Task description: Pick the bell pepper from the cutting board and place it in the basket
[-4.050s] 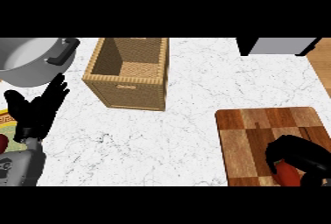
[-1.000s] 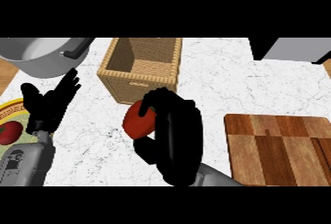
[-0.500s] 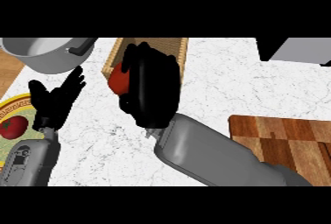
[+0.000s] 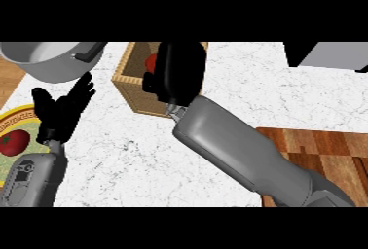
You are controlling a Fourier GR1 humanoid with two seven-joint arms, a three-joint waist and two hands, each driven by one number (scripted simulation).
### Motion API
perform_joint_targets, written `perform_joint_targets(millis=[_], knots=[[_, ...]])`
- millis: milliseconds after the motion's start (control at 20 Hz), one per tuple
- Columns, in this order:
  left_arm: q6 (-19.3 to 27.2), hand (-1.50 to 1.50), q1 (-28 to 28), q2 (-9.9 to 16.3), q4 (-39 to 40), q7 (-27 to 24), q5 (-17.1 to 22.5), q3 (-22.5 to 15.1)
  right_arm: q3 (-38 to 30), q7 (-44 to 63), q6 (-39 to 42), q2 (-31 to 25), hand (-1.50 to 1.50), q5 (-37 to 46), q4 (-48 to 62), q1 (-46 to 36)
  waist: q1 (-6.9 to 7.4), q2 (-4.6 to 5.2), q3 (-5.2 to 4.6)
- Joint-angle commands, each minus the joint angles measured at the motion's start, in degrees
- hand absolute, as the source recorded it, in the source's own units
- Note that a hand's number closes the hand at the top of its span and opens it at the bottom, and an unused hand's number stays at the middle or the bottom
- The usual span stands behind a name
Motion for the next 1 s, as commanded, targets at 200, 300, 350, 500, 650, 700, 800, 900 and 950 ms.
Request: perform_joint_targets(millis=[200, 300, 350, 500, 650, 700, 800, 900, 950], knots=[[0.4, 0.00, 0.7, -1.6, 0.2, -0.9, -1.4, -1.8, 2.2, 3.6, -13.9, 0.6, -1.50, -8.4, 8.8, -5.4, 0.25, 0.27, 0.04], [-0.6, 0.00, -1.5, 1.2, 1.1, 0.1, 0.1, 1.0, 1.7, 3.5, -17.6, 0.6, -1.50, -7.8, 8.9, -6.7, -0.12, 0.17, 0.04], [-0.2, 0.00, -0.2, -0.2, 1.1, -0.6, -0.2, 0.1, 0.7, 5.6, -16.6, 0.6, -1.50, -8.1, 8.5, -8.6, -0.67, -0.16, 0.03], [1.2, 0.00, 0.3, -0.4, 0.1, 0.5, -0.2, 0.6, -3.0, 4.9, -24.8, 0.6, -1.50, -6.8, 7.9, -4.7, -1.90, -0.49, 0.14], [0.1, 0.00, 2.0, 0.6, 0.8, -0.8, 0.5, 1.8, -7.7, 5.8, -29.0, 0.6, -1.50, -5.7, 6.2, -4.5, -3.55, -0.97, 0.13], [0.3, 0.00, 2.1, 1.6, 0.3, -0.4, 0.1, 2.3, -9.7, 5.0, -30.6, 0.6, -1.50, -5.9, 5.9, -4.0, -3.75, -1.01, 0.17], [-0.3, 0.00, 2.1, 3.1, 0.4, 0.3, 1.7, 4.4, -11.0, 4.4, -32.3, 0.6, -1.50, -5.6, 3.0, -0.6, -5.12, -1.27, 0.20], [0.1, 0.00, 4.2, 1.9, 0.1, -0.6, 0.9, 3.4, -10.9, 3.5, -31.5, 0.6, -1.50, -5.2, -2.2, 3.7, -6.28, -1.48, 0.21], [0.4, 0.00, 5.3, 2.1, -2.5, 0.9, 1.6, 3.9, -10.3, 1.4, -29.5, 0.6, -1.50, -6.1, -5.5, 8.6, -6.43, -1.56, 0.25]])
